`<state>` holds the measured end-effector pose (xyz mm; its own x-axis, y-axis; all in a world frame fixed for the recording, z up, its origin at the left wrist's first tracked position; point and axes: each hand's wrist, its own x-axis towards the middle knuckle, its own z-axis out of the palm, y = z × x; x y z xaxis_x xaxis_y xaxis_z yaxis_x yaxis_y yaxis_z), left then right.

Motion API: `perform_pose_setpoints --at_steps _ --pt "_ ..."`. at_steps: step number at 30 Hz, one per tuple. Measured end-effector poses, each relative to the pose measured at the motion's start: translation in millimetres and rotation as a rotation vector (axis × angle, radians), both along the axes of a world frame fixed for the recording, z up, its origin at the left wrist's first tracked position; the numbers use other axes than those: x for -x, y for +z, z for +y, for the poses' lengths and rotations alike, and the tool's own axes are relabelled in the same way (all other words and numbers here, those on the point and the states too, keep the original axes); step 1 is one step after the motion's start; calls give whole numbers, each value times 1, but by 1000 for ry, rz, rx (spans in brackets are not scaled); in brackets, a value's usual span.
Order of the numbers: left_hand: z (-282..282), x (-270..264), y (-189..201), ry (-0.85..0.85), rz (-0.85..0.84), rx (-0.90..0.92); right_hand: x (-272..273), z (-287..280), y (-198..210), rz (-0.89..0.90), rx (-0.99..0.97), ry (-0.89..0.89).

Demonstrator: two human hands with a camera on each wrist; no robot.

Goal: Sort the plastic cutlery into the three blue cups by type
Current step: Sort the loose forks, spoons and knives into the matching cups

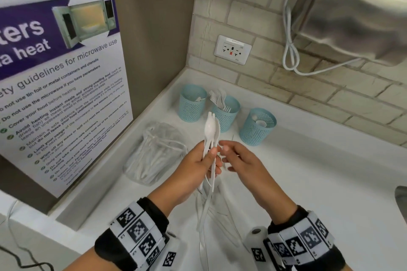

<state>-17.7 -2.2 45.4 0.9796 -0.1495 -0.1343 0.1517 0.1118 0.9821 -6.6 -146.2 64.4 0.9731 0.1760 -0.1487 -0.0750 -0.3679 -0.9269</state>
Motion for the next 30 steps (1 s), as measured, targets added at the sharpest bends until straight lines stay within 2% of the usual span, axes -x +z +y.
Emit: perform_pose_setpoints --at_steps 3,5,11,14,17,20,23,26,30 --pt "-3 3 3 -82 3 -17 -3 7 6 -74 -30 -7" --pt "-2 4 4 -96 19 -13 -8 9 4 -83 -39 -94" --pt "4 1 -1 0 158 65 -17 5 3 -29 -305 -271" --pt "6 -2 -3 55 211 123 -21 -1 7 -101 -393 -296" --pt "8 -3 -4 71 239 154 -31 -17 15 -284 -420 -378" --pt "8 -2 -4 57 240 154 -51 -44 28 -520 -308 -527" --pt "7 -1 -3 33 226 143 -78 -67 31 -602 -181 -637" --pt "7 -2 -4 9 213 105 -103 -81 17 -512 -151 -640" --pt "7 0 -5 -23 192 101 -121 -93 -8 -340 -40 -517"
